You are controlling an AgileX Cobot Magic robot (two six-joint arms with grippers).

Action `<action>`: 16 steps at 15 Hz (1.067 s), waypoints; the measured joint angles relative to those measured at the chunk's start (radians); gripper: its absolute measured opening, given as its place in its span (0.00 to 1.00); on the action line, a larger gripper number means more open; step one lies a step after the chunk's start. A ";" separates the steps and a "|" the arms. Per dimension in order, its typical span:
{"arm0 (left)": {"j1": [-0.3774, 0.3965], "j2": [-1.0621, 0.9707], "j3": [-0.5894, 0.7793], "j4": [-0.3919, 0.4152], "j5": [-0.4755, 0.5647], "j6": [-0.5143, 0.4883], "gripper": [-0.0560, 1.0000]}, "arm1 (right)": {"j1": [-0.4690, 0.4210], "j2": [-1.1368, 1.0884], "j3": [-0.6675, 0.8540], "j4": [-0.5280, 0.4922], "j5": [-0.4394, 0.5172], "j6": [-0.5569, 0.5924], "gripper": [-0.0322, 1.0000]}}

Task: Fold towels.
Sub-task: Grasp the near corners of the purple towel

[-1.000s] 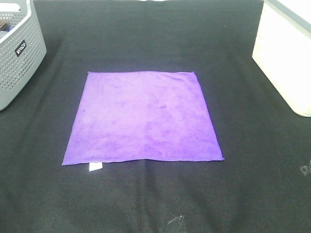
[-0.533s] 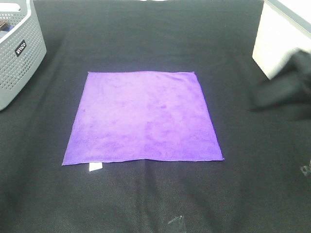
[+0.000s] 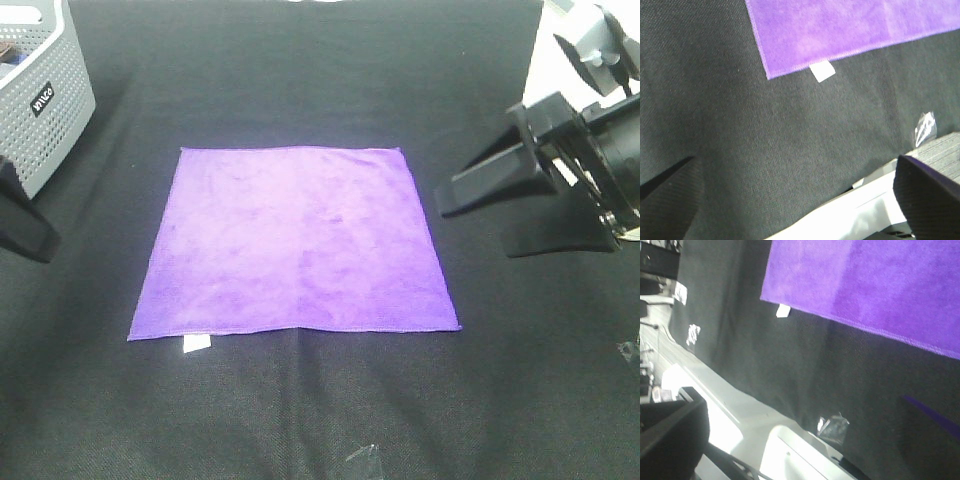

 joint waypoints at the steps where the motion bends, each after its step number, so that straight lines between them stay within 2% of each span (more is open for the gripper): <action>1: 0.000 0.032 -0.018 -0.002 -0.012 0.001 0.97 | 0.000 0.000 -0.003 0.006 -0.019 0.009 0.95; 3: 0.000 0.123 -0.079 -0.014 -0.014 0.002 0.97 | -0.034 0.016 -0.032 0.005 -0.033 0.008 0.94; 5: 0.000 0.252 -0.171 -0.035 -0.010 0.017 0.97 | -0.154 0.097 -0.105 0.007 0.054 -0.006 0.94; 7: 0.000 0.333 -0.193 -0.060 -0.013 0.053 0.96 | -0.195 0.195 -0.140 0.009 0.106 -0.044 0.94; 11: 0.002 0.422 -0.193 -0.149 -0.073 0.171 0.93 | -0.194 0.334 -0.185 0.007 0.142 -0.074 0.94; 13: 0.036 0.455 -0.193 -0.269 -0.070 0.252 0.93 | -0.194 0.364 -0.194 0.005 0.133 -0.075 0.94; 15: 0.119 0.531 -0.193 -0.395 -0.034 0.362 0.91 | -0.194 0.389 -0.198 0.004 0.124 -0.075 0.94; 16: 0.142 0.552 -0.194 -0.420 -0.026 0.380 0.91 | -0.194 0.401 -0.199 0.004 0.121 -0.075 0.94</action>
